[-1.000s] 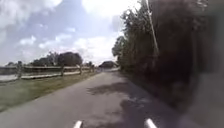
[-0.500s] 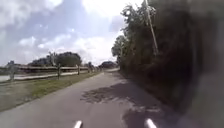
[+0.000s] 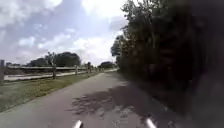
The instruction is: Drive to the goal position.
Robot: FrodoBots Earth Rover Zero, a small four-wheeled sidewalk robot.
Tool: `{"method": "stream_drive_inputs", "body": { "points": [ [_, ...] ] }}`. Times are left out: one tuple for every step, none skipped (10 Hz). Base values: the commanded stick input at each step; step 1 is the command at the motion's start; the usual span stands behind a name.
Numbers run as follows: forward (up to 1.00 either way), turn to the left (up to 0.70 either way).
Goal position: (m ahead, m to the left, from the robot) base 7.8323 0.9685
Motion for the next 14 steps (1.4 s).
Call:
{"method": "stream_drive_inputs", "body": {
  "points": [
    [0.85, 0.0],
    [0.85, 0.0],
    [0.85, 0.0],
    [0.85, 0.0],
    [0.85, 0.0],
    [0.85, 0.0],
    [0.85, 0.0],
    [0.85, 0.0],
    [0.85, 0.0],
    [0.85, 0.0],
    [0.85, 0.0],
    [0.85, 0.0],
    [0.85, 0.0],
    [0.85, 0.0]
  ]
}}
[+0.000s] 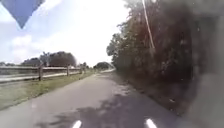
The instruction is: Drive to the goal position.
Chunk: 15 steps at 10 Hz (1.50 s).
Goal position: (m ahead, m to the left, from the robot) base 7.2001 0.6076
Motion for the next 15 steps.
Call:
{"method": "stream_drive_inputs", "body": {
  "points": [
    [0.85, 0.0],
    [0.85, 0.0],
    [0.85, 0.0],
    [0.85, 0.0],
    [0.85, 0.0],
    [0.85, 0.0],
    [0.85, 0.0],
    [0.85, 0.2],
    [0.85, 0.34],
    [0.85, 0.12],
    [0.85, 0.0],
    [0.85, 0.0],
    [0.85, 0.0],
    [0.85, 0.0],
    [0.85, 0.0]
  ]
}}
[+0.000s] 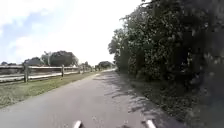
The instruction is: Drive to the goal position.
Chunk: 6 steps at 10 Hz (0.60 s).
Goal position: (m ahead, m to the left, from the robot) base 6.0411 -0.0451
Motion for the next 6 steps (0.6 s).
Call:
{"method": "stream_drive_inputs", "body": {
  "points": [
    [0.85, 0.0],
    [0.85, 0.0],
    [0.85, 0.0],
    [0.85, 0.0],
    [0.85, 0.0],
    [0.85, 0.0]
  ]
}}
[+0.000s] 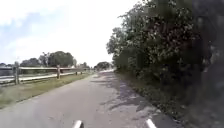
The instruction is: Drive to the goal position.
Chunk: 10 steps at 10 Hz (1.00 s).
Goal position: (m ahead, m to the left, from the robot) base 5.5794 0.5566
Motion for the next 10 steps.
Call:
{"method": "stream_drive_inputs", "body": {
  "points": [
    [0.85, 0.02],
    [0.85, 0.14],
    [0.85, 0.28],
    [0.85, 0.27],
    [0.85, 0.0],
    [0.85, 0.0],
    [0.85, 0.0],
    [0.85, 0.0],
    [0.85, 0.0],
    [0.85, 0.0]
  ]
}}
